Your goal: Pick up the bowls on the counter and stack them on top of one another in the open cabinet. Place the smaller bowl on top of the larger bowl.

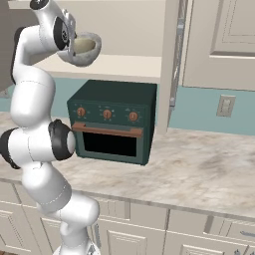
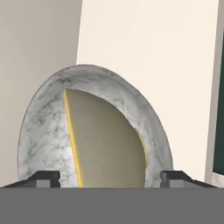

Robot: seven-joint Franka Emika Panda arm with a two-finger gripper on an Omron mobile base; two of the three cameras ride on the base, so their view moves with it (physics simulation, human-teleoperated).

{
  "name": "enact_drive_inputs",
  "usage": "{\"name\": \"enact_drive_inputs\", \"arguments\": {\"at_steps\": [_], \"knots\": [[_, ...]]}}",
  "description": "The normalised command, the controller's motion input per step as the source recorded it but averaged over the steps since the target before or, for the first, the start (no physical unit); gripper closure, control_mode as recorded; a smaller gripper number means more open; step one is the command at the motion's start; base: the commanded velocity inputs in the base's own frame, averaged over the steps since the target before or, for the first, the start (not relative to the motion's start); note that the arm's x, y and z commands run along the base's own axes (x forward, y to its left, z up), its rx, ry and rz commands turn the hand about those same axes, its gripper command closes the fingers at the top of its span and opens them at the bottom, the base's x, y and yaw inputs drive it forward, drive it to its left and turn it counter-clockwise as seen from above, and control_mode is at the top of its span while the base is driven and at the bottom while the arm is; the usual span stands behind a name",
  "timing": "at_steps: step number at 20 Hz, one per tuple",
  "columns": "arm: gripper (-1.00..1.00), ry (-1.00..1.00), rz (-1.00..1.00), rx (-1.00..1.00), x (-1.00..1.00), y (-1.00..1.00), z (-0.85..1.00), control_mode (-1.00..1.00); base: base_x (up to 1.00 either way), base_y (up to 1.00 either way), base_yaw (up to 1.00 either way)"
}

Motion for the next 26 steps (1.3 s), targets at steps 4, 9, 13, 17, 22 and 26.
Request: {"name": "enact_drive_inputs", "arguments": {"at_steps": [4, 9, 13, 17, 22, 26], "knots": [[-1.00, -0.03, 0.00, 0.00, 0.13, 0.02, -0.01, -1.00, 0.00, 0.00, 0.00], [-1.00, -0.06, 0.00, 0.00, 0.13, 0.01, 0.04, -1.00, 0.00, 0.00, 0.00], [-1.00, -0.10, 0.00, 0.00, 0.06, 0.01, 0.16, -1.00, 0.00, 0.00, 0.00], [-1.00, -0.12, 0.00, 0.00, 0.00, 0.02, 0.22, -1.00, 0.00, 0.00, 0.00], [-1.00, -0.13, 0.00, 0.00, -0.01, 0.00, 0.23, -1.00, 0.00, 0.00, 0.00], [-1.00, -0.12, 0.00, 0.00, -0.01, 0.00, 0.23, -1.00, 0.00, 0.00, 0.00]]}}
